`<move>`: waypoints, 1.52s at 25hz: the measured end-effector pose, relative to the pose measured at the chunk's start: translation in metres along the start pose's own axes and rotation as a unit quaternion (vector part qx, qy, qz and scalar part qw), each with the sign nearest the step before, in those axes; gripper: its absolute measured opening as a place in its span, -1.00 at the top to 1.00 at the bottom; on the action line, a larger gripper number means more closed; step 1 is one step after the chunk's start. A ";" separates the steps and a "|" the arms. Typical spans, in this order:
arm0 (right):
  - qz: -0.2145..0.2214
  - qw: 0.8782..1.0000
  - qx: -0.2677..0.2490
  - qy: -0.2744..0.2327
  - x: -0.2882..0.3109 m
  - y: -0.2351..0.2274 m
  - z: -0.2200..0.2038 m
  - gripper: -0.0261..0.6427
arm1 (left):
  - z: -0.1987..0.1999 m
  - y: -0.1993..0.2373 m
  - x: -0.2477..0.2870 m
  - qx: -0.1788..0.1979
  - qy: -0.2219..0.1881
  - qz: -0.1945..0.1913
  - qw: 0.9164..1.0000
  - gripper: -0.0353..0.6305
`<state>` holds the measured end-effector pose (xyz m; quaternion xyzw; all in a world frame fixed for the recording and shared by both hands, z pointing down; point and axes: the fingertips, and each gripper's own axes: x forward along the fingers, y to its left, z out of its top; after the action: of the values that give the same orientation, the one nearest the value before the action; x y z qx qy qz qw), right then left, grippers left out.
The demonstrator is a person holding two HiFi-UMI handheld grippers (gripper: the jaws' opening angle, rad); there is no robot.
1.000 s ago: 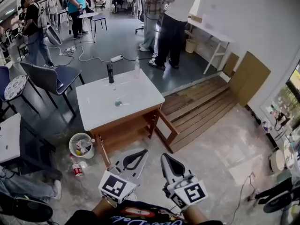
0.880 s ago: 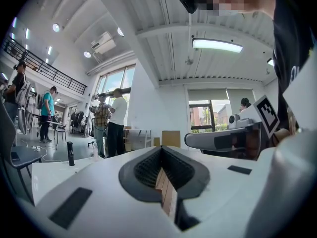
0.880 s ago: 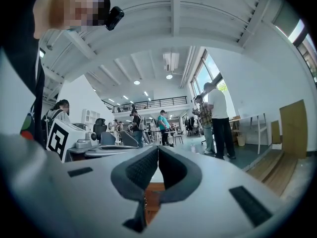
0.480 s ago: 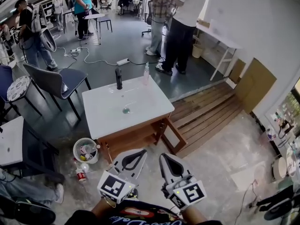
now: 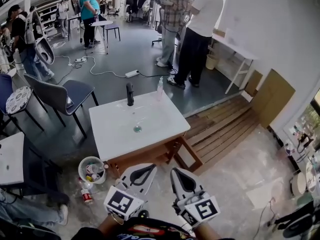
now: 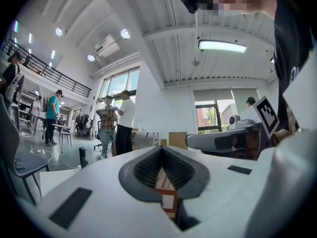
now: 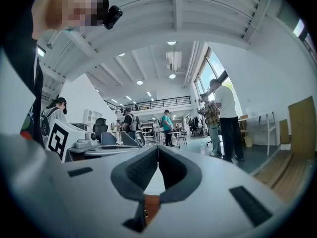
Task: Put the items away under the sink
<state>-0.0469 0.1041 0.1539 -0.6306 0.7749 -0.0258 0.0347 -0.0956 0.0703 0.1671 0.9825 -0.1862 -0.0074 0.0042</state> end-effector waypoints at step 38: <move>0.035 0.999 0.034 0.014 0.051 -0.111 0.004 0.90 | 0.000 0.019 0.104 0.016 0.029 0.027 0.999 0.87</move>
<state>0.0510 0.0316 0.1586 -0.6010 0.7957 -0.0597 0.0457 -0.0056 0.0143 0.1657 0.9769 -0.2122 0.0244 -0.0055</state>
